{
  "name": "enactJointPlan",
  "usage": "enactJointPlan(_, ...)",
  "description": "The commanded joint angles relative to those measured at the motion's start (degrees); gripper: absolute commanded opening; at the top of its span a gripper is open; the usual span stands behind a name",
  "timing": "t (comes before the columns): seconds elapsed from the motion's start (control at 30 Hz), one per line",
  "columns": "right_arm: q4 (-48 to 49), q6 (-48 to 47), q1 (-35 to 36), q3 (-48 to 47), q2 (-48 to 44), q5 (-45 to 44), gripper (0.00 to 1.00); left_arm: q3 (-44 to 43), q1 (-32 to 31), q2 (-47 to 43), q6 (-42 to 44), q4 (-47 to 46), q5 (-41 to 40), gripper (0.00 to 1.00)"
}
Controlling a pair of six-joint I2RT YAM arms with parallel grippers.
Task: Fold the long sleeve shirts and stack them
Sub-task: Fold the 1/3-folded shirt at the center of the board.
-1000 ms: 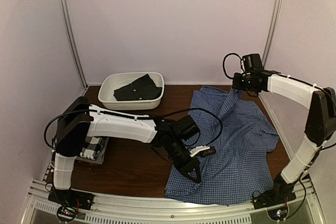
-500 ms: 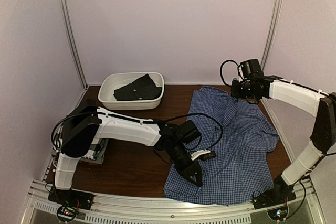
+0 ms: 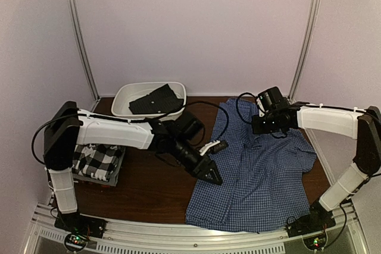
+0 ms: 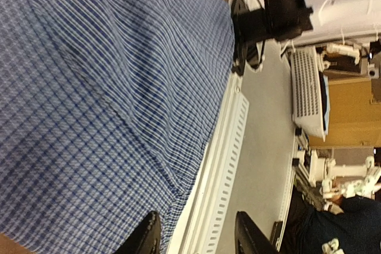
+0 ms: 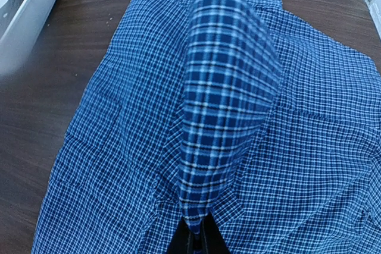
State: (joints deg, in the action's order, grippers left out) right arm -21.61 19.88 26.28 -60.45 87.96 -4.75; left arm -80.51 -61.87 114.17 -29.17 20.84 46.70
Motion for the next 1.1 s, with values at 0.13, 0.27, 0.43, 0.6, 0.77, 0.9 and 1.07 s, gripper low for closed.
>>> enactJointPlan(0.13, 4.4, 1.6, 8.7, 3.5, 3.2, 3.2, 0.11, 8.0, 9.4, -8.0, -6.0, -7.7, -4.7, 0.43)
enactJointPlan(0.27, 5.5, 2.5, 10.1, 3.8, 3.8, 6.0, 0.34, 9.0, 9.9, -8.1, -5.8, -7.1, -6.1, 0.43)
enactJointPlan(0.43, 6.4, 3.3, 10.1, 3.5, 0.4, 7.4, 0.53, 10.0, 9.9, -8.2, -6.0, -7.1, -7.4, 0.42)
enactJointPlan(0.6, 5.9, 4.0, 8.7, 3.1, -0.7, 6.1, 0.61, 10.5, 10.0, -8.4, -6.1, -7.0, -8.9, 0.43)
enactJointPlan(0.77, 7.9, 5.6, 5.2, 4.9, 0.2, 6.9, 0.61, 10.5, 10.0, -8.5, -6.2, -7.1, -9.4, 0.42)
enactJointPlan(0.9, 13.7, 8.3, 0.7, 8.9, 1.5, 13.4, 0.6, 10.8, 10.0, -8.6, -6.3, -7.1, -9.7, 0.42)
enactJointPlan(1.07, 24.2, 12.4, -4.8, 13.6, 4.1, 21.9, 0.6, 10.9, 10.0, -8.4, -6.2, -7.1, -9.7, 0.42)
